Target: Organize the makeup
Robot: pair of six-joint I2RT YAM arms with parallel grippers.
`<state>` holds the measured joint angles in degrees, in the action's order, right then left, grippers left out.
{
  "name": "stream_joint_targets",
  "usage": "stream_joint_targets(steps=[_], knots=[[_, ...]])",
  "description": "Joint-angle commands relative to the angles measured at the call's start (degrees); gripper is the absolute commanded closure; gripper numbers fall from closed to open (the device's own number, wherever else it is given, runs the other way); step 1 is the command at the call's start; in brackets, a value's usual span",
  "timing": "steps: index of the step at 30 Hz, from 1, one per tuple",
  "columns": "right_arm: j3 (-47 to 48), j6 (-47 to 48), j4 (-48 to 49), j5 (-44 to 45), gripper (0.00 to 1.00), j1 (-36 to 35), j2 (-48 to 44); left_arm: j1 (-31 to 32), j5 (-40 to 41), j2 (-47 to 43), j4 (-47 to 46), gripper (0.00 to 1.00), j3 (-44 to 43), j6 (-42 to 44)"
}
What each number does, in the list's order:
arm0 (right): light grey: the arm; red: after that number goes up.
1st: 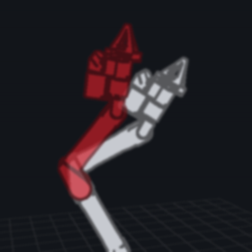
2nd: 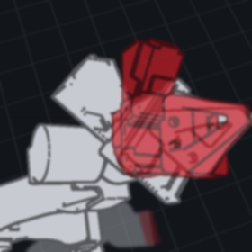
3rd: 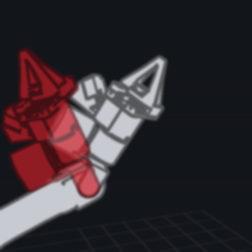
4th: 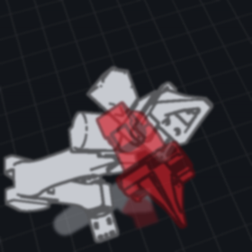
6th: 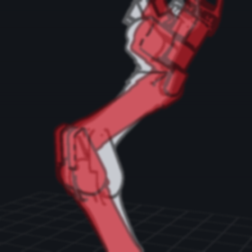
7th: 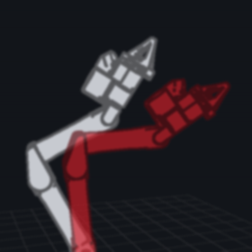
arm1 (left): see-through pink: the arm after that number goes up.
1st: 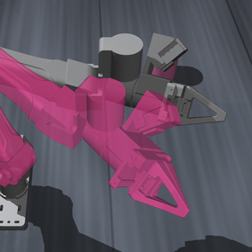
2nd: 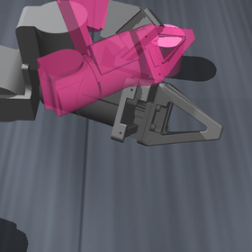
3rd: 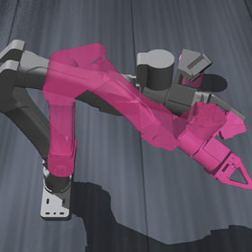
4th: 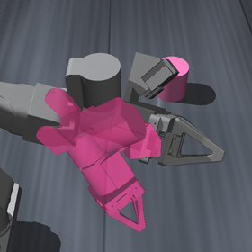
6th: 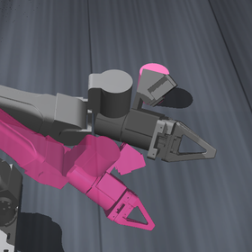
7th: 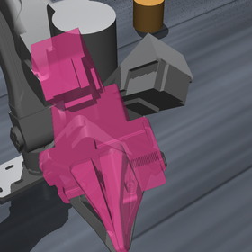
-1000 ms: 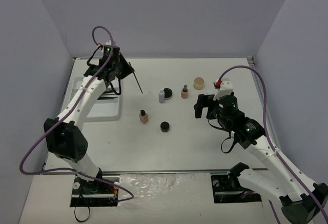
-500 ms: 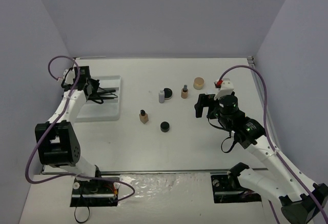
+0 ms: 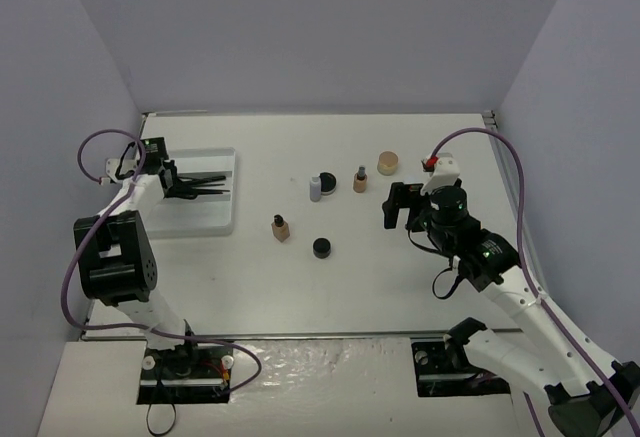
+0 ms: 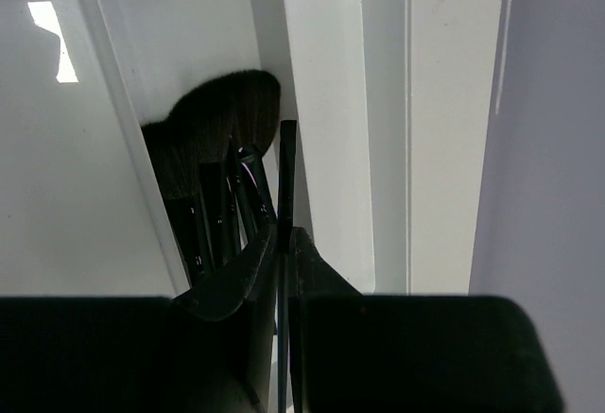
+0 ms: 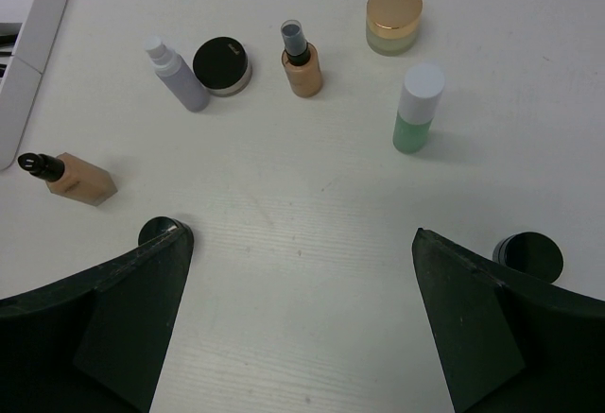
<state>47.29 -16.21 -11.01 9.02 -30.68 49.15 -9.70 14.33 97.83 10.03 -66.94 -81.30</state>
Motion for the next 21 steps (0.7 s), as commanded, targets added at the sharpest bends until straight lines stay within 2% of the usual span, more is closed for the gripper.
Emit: stream_joint_targets(steps=[1,7,12,18,21], knots=[[0.8,1.0,2.2,2.0,0.0,0.6,0.2,-0.8,3.2,0.0,-3.6,0.98,-4.0,-3.1],[0.8,1.1,2.1,1.7,0.0,0.8,0.8,-0.9,3.5,2.6,-3.4,0.96,-5.7,-3.1],[0.9,1.0,2.1,1.6,0.0,0.8,0.7,-0.9,3.4,4.0,-3.1,0.83,-6.3,-3.2],[1.0,0.9,1.8,1.5,0.0,0.8,0.3,-0.9,2.1,3.8,-2.8,0.76,-6.1,-3.4],[1.0,1.0,1.8,1.6,0.0,0.9,0.1,-1.0,0.7,1.3,-4.0,0.71,-5.7,-0.9]])
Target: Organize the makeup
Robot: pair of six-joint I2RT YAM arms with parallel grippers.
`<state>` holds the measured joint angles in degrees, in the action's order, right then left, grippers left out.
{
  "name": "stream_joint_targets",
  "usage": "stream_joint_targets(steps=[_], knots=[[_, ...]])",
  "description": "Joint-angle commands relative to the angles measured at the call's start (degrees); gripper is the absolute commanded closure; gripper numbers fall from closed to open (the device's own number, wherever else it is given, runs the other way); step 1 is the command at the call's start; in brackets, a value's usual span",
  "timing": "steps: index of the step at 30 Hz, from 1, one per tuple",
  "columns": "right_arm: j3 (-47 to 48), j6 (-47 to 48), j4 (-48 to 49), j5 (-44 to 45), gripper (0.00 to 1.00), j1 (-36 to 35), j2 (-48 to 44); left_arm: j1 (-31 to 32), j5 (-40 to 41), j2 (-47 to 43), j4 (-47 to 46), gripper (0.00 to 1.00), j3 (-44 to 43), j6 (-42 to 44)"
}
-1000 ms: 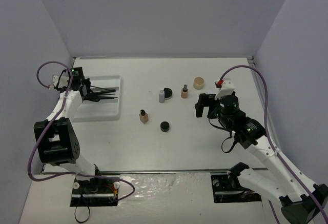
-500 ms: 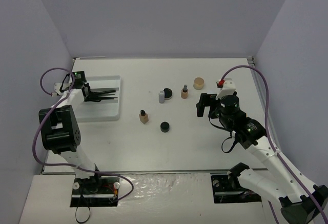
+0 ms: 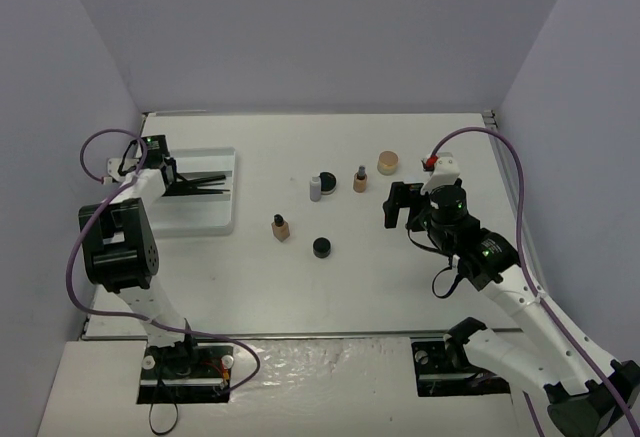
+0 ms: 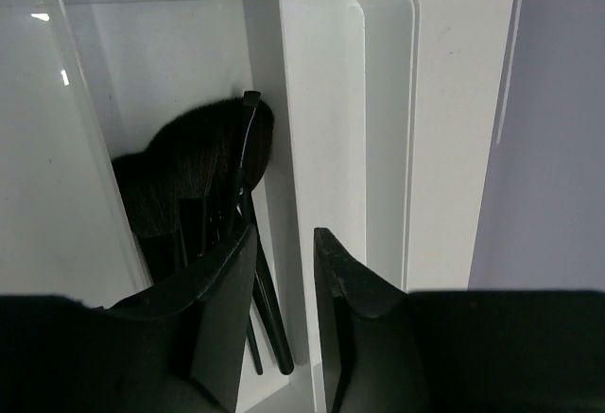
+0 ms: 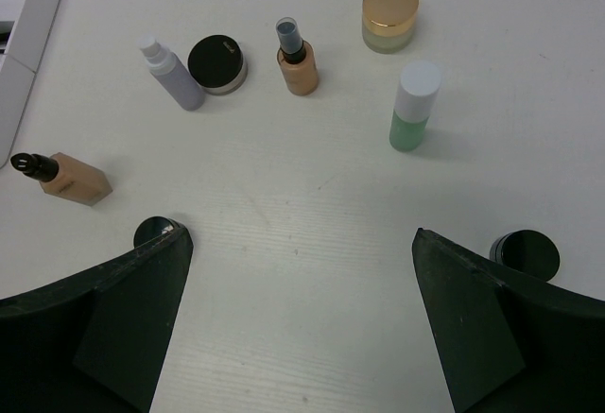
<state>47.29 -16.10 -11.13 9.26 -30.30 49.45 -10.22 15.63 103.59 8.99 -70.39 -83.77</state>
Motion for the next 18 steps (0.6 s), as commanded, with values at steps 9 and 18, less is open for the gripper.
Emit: stream_joint_targets(steps=[9,18], knots=[[1.6,1.8,1.9,0.3,0.0,0.5,0.7,4.5,-13.5,-14.3,0.7,0.33,-5.7,31.5],[3.1,2.9,2.0,-1.1,0.0,0.6,2.1,23.3,-21.8,-24.1,14.3,0.09,-4.1,57.9]])
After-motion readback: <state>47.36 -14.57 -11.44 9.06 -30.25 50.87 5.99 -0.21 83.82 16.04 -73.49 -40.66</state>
